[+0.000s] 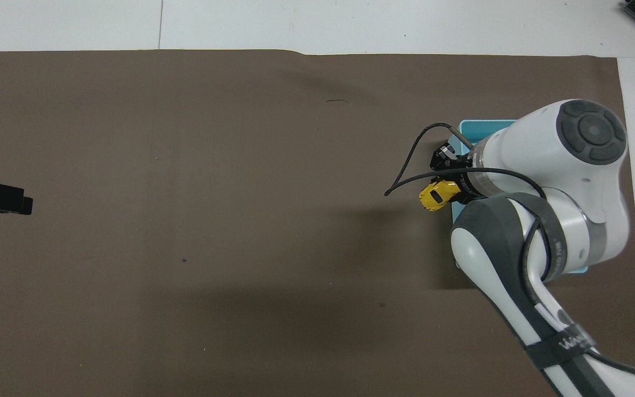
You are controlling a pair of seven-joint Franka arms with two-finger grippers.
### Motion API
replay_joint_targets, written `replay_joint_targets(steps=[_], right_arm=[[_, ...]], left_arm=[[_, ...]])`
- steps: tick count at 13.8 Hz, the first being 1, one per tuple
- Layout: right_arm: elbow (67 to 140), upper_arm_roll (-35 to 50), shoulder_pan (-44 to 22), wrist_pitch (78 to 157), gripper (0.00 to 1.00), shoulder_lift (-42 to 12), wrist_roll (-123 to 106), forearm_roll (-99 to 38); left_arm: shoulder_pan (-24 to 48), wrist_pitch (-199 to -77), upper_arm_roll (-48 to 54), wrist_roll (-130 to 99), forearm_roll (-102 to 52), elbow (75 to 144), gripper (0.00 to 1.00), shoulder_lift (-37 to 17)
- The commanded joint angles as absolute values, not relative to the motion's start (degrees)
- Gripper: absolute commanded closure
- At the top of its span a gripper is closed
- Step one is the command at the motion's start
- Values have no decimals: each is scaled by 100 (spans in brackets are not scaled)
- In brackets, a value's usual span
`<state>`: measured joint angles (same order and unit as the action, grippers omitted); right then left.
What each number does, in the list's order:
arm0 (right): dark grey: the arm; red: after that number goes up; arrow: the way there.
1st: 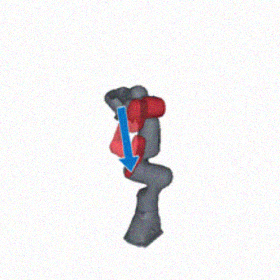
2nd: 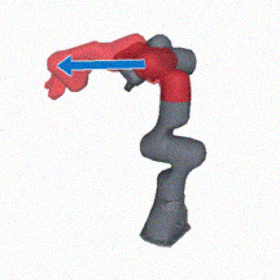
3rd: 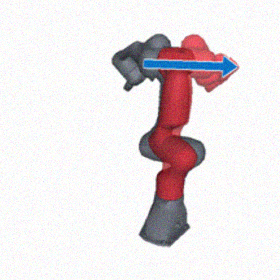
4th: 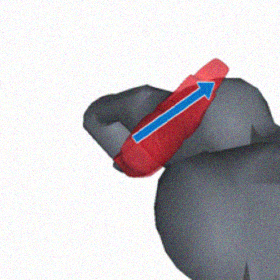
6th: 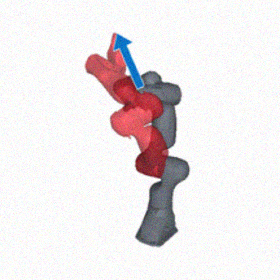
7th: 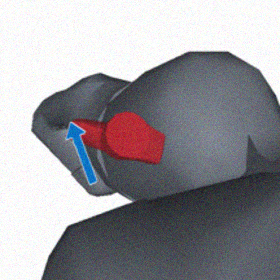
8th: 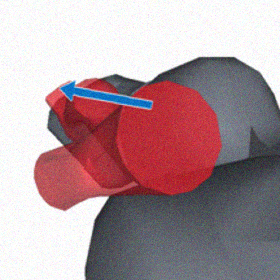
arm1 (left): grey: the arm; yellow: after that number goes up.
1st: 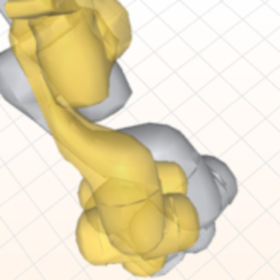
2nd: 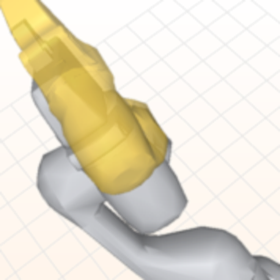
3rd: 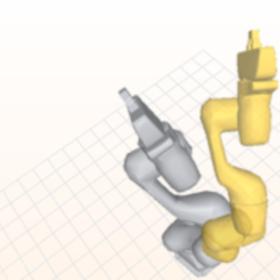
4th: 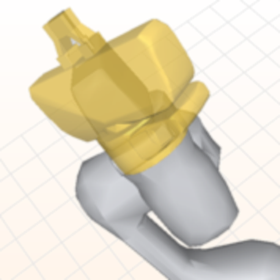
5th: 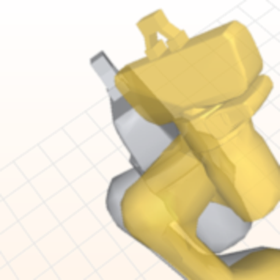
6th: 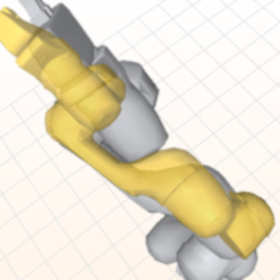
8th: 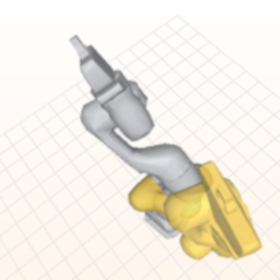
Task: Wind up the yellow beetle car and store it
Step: 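Carry the car into the blue bin with the right gripper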
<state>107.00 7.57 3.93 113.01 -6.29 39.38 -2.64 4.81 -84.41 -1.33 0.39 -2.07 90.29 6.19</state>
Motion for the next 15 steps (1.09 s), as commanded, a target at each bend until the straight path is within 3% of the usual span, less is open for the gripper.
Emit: replay_joint_targets(steps=[1, 4, 11, 15], right_arm=[[10731, 791, 702, 11119, 100, -554, 2913, -317], [10837, 791, 957, 11057, 100, -492, 1805, -81], [11267, 800, 879, 11328, 100, -308, 870, 843], [11741, 800, 949, 11986, 100, -404, 747, 844]], left_arm=[[413, -8341, -105, 79, -264, 9009, 0, 659], [413, -8341, -105, 70, -264, 9009, 0, 659], [413, -8341, -105, 79, -264, 9009, 0, 659], [413, -8341, -97, 70, -264, 9009, 0, 659]])
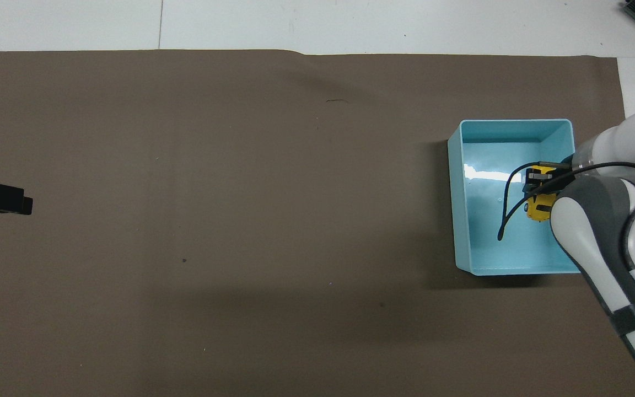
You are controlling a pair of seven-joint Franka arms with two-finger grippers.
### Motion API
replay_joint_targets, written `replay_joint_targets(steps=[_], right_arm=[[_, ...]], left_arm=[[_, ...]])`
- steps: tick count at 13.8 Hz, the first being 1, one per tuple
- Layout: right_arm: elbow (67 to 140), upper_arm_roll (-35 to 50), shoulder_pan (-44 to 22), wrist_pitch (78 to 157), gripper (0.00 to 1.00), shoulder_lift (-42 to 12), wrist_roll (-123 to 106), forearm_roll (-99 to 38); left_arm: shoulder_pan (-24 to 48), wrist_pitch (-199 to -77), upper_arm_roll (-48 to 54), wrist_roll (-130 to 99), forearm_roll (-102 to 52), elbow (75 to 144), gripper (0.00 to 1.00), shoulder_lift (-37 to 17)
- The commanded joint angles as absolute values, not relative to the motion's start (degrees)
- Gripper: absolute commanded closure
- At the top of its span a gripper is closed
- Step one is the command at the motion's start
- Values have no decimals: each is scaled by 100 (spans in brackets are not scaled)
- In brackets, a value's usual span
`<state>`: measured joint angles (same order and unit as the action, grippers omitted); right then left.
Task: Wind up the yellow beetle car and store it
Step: 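Carry the car into the blue bin with the right gripper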
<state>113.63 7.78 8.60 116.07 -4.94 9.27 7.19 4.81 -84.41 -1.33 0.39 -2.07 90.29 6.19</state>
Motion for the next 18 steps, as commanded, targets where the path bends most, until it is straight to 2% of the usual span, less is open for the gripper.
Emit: replay_joint_targets(steps=[1, 7, 12, 13, 15, 18], right_arm=[[11907, 800, 958, 12206, 100, -422, 651, 844], [12181, 800, 976, 13042, 100, -852, -8, 844], [12217, 800, 1072, 13340, 100, -1221, -44, 844], [12191, 800, 1064, 13350, 70, -1239, -9, 844], [12147, 800, 1063, 13316, 0, -1257, -26, 844], [11945, 809, 1011, 13088, 0, -1099, -35, 844]], left_arm=[[404, -8341, -105, 70, -264, 9009, 0, 659], [413, -8341, -105, 79, -264, 9009, 0, 659], [413, -8341, -105, 70, -264, 9009, 0, 659], [413, -8341, -105, 79, -264, 9009, 0, 659], [413, -8341, -97, 70, -264, 9009, 0, 659], [413, -8341, -105, 70, -264, 9009, 0, 659]])
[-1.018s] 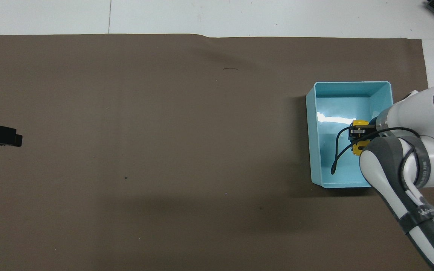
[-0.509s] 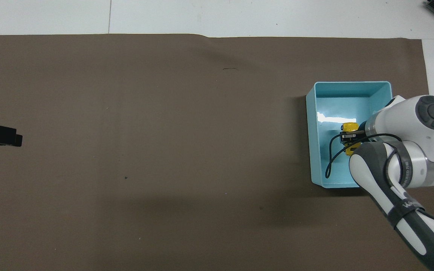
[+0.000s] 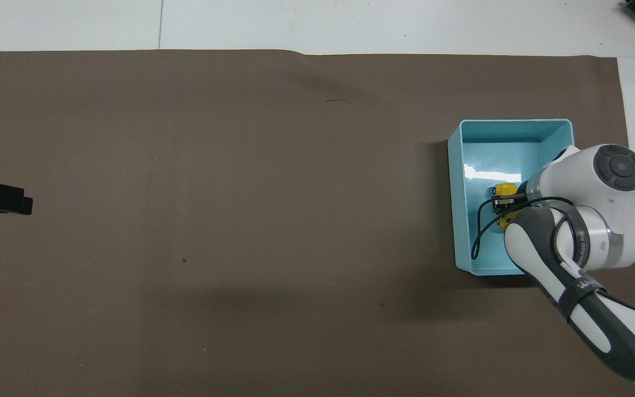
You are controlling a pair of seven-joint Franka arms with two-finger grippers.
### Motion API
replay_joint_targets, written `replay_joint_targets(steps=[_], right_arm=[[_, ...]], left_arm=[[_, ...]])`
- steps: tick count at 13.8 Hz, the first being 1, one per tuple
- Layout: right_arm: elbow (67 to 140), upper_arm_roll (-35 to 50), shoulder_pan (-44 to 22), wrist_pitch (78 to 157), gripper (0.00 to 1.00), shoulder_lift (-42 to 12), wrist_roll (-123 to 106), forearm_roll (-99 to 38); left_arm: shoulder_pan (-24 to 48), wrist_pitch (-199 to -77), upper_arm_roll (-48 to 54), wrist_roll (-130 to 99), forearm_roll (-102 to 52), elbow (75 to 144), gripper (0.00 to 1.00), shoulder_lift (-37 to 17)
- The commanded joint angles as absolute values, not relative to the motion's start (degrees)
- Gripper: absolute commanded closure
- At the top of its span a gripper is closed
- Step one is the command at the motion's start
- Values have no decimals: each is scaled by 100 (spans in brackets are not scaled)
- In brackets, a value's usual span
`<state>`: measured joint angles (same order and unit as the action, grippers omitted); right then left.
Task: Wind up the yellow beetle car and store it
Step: 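Carry the car into the blue bin with the right gripper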
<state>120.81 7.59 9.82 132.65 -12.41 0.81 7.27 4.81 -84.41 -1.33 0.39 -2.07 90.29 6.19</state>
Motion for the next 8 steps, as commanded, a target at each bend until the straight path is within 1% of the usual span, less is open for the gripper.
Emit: replay_joint_targets(steps=[1, 3, 5, 8], right_arm=[[11788, 817, 985, 12852, 0, -1064, -35, 844], [11401, 861, 984, 12395, 0, -1020, -35, 835], [11093, 870, 976, 12183, 0, -984, -44, 756], [10636, 879, 958, 11586, 0, -958, -44, 756]], left_arm=[[413, -8341, -105, 70, -264, 8991, 0, 659], [413, -8341, -105, 79, -264, 9009, 0, 659], [413, -8341, -105, 79, -264, 9009, 0, 659], [475, -8341, -88, 105, -202, 8982, 0, 633]])
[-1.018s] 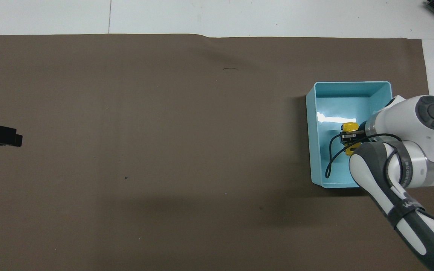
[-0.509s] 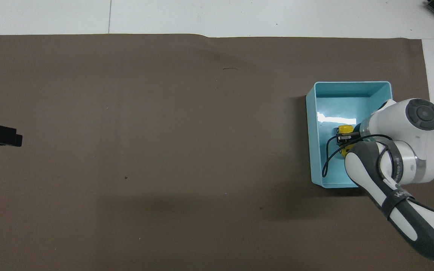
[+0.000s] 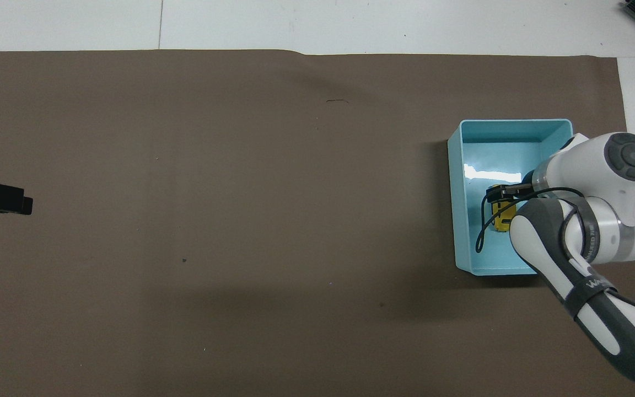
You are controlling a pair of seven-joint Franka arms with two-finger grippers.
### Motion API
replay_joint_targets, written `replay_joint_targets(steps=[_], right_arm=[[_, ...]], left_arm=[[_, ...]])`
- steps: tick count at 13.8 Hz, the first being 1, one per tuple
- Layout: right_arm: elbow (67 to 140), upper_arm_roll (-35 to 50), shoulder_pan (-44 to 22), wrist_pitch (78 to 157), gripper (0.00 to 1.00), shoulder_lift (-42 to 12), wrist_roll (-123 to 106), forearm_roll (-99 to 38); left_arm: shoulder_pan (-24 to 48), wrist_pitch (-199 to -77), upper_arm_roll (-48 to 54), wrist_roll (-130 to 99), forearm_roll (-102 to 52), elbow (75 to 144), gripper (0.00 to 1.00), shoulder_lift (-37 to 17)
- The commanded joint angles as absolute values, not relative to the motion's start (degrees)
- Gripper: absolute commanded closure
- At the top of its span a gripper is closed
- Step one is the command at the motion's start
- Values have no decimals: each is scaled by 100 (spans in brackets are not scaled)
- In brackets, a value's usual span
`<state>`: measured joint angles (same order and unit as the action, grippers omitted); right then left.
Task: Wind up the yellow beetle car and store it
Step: 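Carry the car into the blue bin with the right gripper, then open the right gripper and lift it out of the bin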
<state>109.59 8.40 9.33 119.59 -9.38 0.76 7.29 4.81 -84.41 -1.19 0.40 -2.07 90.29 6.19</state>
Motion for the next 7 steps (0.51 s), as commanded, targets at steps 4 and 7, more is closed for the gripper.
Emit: replay_joint_targets(steps=[4, 7], right_arm=[[10266, 940, 958, 11172, 0, -871, -26, 738], [10257, 967, 949, 10882, 0, -441, 96, 353]], left_arm=[[466, -8384, -70, 114, -193, 8921, 0, 545], [413, -8455, -53, 114, -211, 8964, 0, 527]])
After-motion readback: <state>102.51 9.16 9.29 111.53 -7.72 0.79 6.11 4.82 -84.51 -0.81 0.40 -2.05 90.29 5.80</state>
